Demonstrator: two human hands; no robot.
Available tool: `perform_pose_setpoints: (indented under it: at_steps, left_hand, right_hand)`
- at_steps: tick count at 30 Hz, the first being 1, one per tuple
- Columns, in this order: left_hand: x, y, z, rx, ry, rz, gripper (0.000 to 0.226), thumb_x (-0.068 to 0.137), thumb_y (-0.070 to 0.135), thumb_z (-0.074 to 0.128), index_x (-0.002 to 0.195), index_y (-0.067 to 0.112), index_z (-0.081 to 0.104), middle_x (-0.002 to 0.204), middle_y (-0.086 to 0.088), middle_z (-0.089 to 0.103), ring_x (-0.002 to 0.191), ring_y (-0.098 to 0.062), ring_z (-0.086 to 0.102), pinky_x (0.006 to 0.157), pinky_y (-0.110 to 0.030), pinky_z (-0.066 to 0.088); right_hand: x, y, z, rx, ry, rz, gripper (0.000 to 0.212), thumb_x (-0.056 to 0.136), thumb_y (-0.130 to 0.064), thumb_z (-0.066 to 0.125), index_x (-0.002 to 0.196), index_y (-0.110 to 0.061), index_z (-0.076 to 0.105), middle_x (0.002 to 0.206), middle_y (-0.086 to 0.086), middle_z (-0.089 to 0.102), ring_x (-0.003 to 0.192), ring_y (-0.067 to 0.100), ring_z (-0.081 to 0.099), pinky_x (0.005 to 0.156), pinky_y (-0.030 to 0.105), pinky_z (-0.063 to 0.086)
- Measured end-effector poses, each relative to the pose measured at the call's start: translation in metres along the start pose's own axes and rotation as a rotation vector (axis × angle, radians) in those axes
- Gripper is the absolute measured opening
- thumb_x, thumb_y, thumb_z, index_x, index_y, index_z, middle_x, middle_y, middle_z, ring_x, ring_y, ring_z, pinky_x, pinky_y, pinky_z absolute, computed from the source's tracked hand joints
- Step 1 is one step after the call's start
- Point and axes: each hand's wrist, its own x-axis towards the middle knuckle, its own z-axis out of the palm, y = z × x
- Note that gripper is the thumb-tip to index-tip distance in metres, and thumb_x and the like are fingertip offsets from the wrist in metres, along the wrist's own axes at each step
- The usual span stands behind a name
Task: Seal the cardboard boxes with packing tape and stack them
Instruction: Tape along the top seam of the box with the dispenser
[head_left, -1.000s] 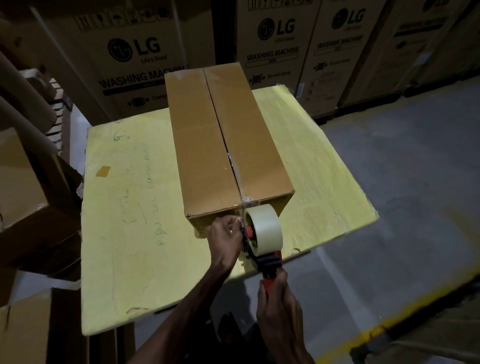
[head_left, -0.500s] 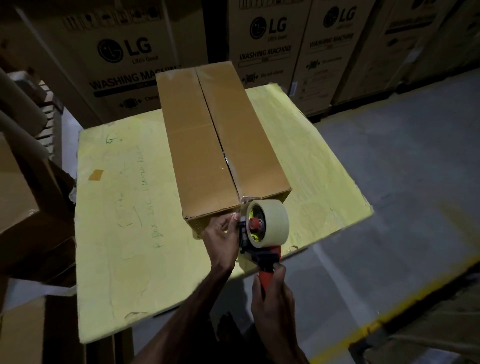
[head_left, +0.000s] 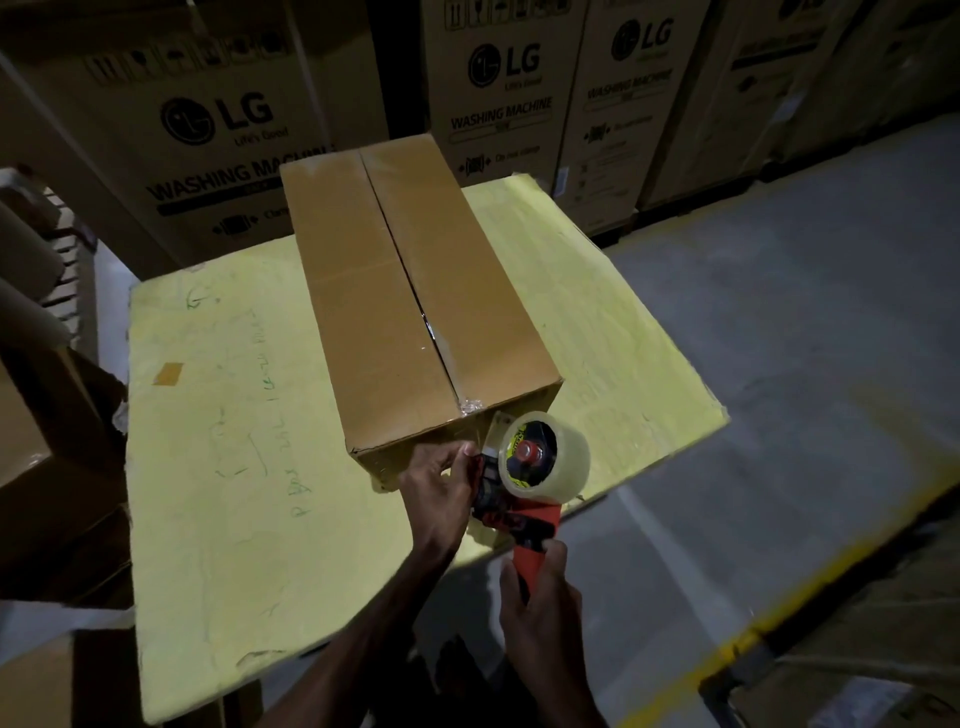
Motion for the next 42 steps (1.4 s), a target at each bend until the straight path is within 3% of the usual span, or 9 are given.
perform_pose_setpoints:
  at_steps: [5,12,19,26,31,33,35,37,42]
  left_hand:
    - [-0.002,-0.002,-0.001,0.004,0.036,0.046,0.012,0.093,0.016,0.076,0.104,0.015,0.080,0.092,0.008,0.063,0.087,0.006,0.061,0.071,-0.032,0.061]
    - [-0.001,0.004,0.000,-0.001,0.027,0.067,0.012,0.092,0.010,0.076,0.104,0.014,0.080,0.092,0.003,0.065,0.085,-0.001,0.063,0.069,-0.007,0.051]
    - [0.002,-0.006,-0.006,0.146,0.012,0.294,0.012,0.092,0.009,0.074,0.102,0.006,0.080,0.094,0.000,0.063,0.098,-0.003,0.057,0.074,-0.027,0.056]
    - [0.006,0.011,0.000,0.096,0.084,0.201,0.015,0.086,0.000,0.080,0.100,0.006,0.081,0.087,-0.001,0.065,0.084,0.004,0.057,0.072,-0.003,0.045]
    - [0.001,0.020,-0.004,0.084,0.083,0.235,0.009,0.091,0.008,0.077,0.098,0.013,0.081,0.089,0.001,0.068,0.080,-0.005,0.063,0.065,-0.034,0.060]
    - [0.008,0.048,-0.003,0.035,0.092,0.370,0.008,0.095,0.016,0.074,0.097,0.013,0.081,0.088,0.000,0.071,0.077,-0.007,0.066,0.065,-0.025,0.057]
    - [0.024,0.080,-0.003,-0.035,0.106,0.291,0.010,0.097,0.019,0.072,0.101,0.013,0.079,0.089,0.002,0.074,0.074,-0.003,0.070,0.065,-0.018,0.057]
    - [0.039,0.089,-0.004,-0.162,0.060,0.086,0.011,0.097,0.017,0.072,0.103,0.010,0.078,0.085,0.003,0.077,0.072,-0.007,0.074,0.064,-0.023,0.061]
    - [0.029,0.075,-0.014,-0.232,-0.106,-0.061,0.010,0.096,0.014,0.073,0.098,0.007,0.080,0.084,0.000,0.080,0.080,-0.015,0.078,0.073,-0.030,0.062]
  right_hand:
    - [0.005,-0.007,-0.013,0.089,-0.095,0.047,0.023,0.101,-0.033,0.060,0.116,-0.028,0.042,0.086,-0.008,0.064,0.075,0.014,0.068,0.068,0.035,0.057]
    - [0.005,-0.006,-0.012,0.129,-0.097,0.063,0.021,0.100,-0.033,0.061,0.109,-0.036,0.042,0.087,-0.005,0.068,0.067,0.018,0.070,0.064,0.042,0.061]
    - [0.012,0.000,-0.004,0.184,-0.087,0.112,0.026,0.087,-0.052,0.063,0.104,-0.041,0.048,0.086,-0.004,0.069,0.074,0.023,0.070,0.069,0.048,0.061]
    - [0.018,0.000,-0.006,0.182,-0.075,0.045,0.016,0.098,-0.035,0.064,0.103,-0.032,0.049,0.078,-0.002,0.067,0.058,0.016,0.066,0.053,0.035,0.055]
    - [0.027,0.002,-0.009,0.079,-0.083,0.037,0.019,0.100,-0.035,0.062,0.104,-0.030,0.044,0.082,-0.008,0.065,0.065,0.008,0.064,0.054,0.027,0.054]
    - [0.039,0.021,-0.008,0.035,-0.087,0.122,0.032,0.095,-0.054,0.059,0.102,-0.031,0.038,0.080,-0.004,0.061,0.061,0.017,0.059,0.054,0.038,0.054]
    - [0.057,0.063,0.002,0.101,-0.090,0.243,0.047,0.076,-0.079,0.050,0.095,-0.038,0.036,0.079,0.007,0.059,0.062,0.025,0.055,0.057,0.050,0.055]
    - [0.066,0.095,0.009,0.172,-0.082,0.281,0.050,0.068,-0.083,0.052,0.089,-0.040,0.038,0.080,0.013,0.058,0.062,0.025,0.051,0.054,0.045,0.051]
    - [0.045,0.047,-0.017,0.383,-0.152,0.348,0.034,0.096,-0.038,0.069,0.102,-0.014,0.045,0.075,0.015,0.055,0.044,0.018,0.046,0.043,0.027,0.041]
